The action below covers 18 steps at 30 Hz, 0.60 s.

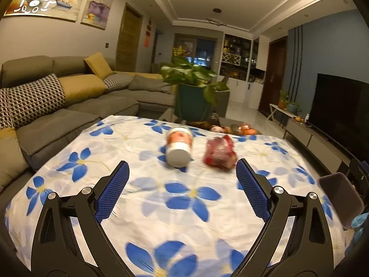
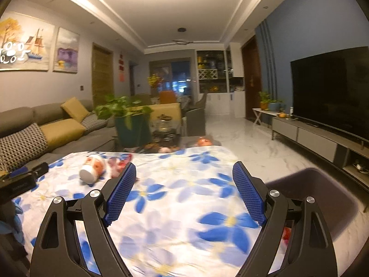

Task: Collect trash
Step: 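Move both open tools back toward the remaining trash on the table, then grasp the white-orange paper cup with the left tool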

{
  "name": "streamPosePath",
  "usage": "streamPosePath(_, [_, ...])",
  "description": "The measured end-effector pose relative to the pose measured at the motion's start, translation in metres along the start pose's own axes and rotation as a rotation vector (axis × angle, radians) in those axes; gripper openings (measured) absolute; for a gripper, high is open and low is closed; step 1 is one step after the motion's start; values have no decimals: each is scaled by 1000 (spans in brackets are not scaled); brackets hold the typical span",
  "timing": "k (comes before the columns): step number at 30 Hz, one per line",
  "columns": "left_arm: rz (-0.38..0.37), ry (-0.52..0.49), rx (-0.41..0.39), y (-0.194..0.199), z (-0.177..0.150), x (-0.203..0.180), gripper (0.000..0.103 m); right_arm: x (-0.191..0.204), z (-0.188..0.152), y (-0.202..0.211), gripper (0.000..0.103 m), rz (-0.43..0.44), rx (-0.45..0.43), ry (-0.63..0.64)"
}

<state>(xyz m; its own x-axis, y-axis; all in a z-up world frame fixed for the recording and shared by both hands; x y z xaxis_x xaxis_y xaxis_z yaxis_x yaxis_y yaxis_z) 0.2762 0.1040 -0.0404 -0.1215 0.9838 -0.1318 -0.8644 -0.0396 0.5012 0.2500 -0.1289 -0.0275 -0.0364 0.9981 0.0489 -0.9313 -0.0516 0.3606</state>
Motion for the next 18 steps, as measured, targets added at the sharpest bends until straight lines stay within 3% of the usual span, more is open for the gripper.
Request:
streamPosePath(10, [16,42,51,-57,11,8,92,41,17,-41,83,28,11,0])
streamPosePath(18, [33,44,101,-96,13,4,92,58,23,-98,83,39,85,-4])
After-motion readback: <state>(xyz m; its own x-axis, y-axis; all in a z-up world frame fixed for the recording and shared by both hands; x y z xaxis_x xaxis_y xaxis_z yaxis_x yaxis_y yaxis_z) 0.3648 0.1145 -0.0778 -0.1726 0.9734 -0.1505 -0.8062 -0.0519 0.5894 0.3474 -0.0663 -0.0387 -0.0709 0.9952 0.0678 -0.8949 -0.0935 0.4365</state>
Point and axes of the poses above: each gripper's, at about its wrist camera, not at the fingertips, and y roughly against the way its jaws point, x to its left, z to its top, the point moved 7 cm from there along -y, roughly the way its jaws point, and after that the axes turned 9 degrees about x, right-handed, at the moved point
